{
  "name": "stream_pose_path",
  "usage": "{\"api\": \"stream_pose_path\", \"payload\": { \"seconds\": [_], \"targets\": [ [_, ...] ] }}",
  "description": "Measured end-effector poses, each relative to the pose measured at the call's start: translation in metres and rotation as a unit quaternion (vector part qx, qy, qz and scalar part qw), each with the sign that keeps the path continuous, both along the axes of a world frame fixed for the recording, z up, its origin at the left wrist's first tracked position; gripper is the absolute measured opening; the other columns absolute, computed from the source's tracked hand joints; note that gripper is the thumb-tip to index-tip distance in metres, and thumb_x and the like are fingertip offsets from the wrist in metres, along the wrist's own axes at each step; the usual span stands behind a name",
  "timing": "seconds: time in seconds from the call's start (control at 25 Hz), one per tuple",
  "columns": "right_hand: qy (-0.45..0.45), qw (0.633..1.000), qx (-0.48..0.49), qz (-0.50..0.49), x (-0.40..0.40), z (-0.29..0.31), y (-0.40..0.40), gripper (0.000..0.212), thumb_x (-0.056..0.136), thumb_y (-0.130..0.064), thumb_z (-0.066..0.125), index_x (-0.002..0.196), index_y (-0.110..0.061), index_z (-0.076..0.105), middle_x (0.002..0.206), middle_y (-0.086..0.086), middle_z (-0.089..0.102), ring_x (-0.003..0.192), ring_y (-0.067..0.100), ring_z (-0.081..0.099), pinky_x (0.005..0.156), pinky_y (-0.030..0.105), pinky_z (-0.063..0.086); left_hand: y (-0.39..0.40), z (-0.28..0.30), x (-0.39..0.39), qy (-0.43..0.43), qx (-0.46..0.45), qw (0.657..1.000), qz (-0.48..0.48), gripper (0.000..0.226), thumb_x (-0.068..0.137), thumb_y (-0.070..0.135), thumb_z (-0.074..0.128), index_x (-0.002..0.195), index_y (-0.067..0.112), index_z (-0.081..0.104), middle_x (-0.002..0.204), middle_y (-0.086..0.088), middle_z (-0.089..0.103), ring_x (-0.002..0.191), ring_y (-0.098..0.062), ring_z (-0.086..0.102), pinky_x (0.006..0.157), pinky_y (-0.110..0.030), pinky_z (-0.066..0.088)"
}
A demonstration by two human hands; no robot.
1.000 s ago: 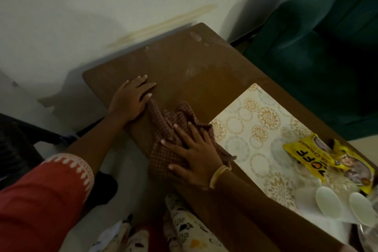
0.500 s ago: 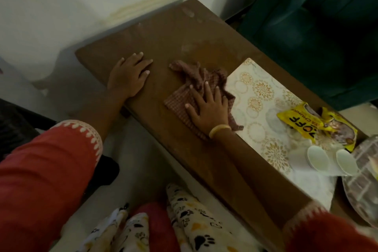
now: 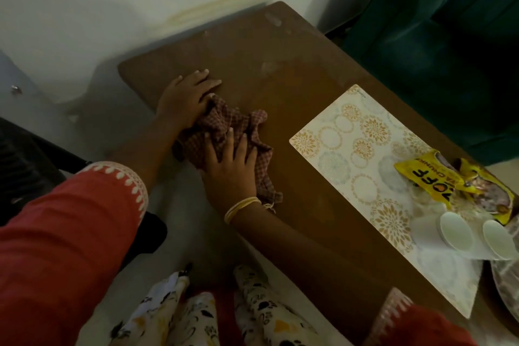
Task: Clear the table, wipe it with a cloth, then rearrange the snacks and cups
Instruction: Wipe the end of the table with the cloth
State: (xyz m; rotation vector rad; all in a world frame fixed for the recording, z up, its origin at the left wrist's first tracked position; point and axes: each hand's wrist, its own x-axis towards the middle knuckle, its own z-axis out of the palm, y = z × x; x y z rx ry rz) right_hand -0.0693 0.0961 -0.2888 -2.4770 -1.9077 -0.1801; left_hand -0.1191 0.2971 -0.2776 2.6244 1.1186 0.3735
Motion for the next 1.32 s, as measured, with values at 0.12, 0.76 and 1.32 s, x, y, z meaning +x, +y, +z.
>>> {"api": "stream_pose_path", "payload": {
  "seconds": [0.12, 0.76, 1.32],
  "targets": [
    [-0.016, 0.999, 0.033, 0.024, 0.011, -0.001, -0.039, 0.07, 0.085, -0.051, 0.058, 0.146, -0.029, 0.032, 0.15, 0.024, 0.035, 0.13, 0.056, 0.036, 0.097, 0.07, 0.036, 0.0, -0.004, 0.0, 0.003, 0.01, 1.0, 0.017, 0.043, 0.1, 0.038, 0.034, 0.143, 0.037, 0.039, 0.159, -0.001, 0.023, 0.146, -0.02, 0.021, 0.115, -0.047, 0.018],
    [-0.037, 0.996, -0.013, -0.077, 0.046, 0.009, -0.184, 0.065, 0.092, -0.069, 0.015, 0.149, -0.044, -0.003, 0.16, 0.012, 0.011, 0.143, 0.045, 0.015, 0.115, 0.057, 0.02, -0.12, -0.031, -0.039, -0.116, 0.002, 0.993, 0.03, 0.044, 0.104, 0.031, 0.024, 0.146, 0.024, 0.038, 0.157, 0.002, 0.027, 0.147, -0.02, 0.016, 0.117, -0.048, 0.005],
    [0.004, 1.0, -0.014, -0.007, 0.029, 0.008, -0.087, 0.071, 0.088, -0.066, 0.038, 0.15, -0.044, 0.011, 0.161, 0.009, 0.01, 0.142, 0.047, 0.014, 0.112, 0.063, 0.018, -0.116, -0.036, -0.057, -0.17, 0.01, 0.985, 0.027, 0.046, 0.103, 0.021, 0.032, 0.146, 0.003, 0.033, 0.157, -0.012, 0.025, 0.148, -0.026, 0.014, 0.118, -0.035, 0.011]
  ]
}}
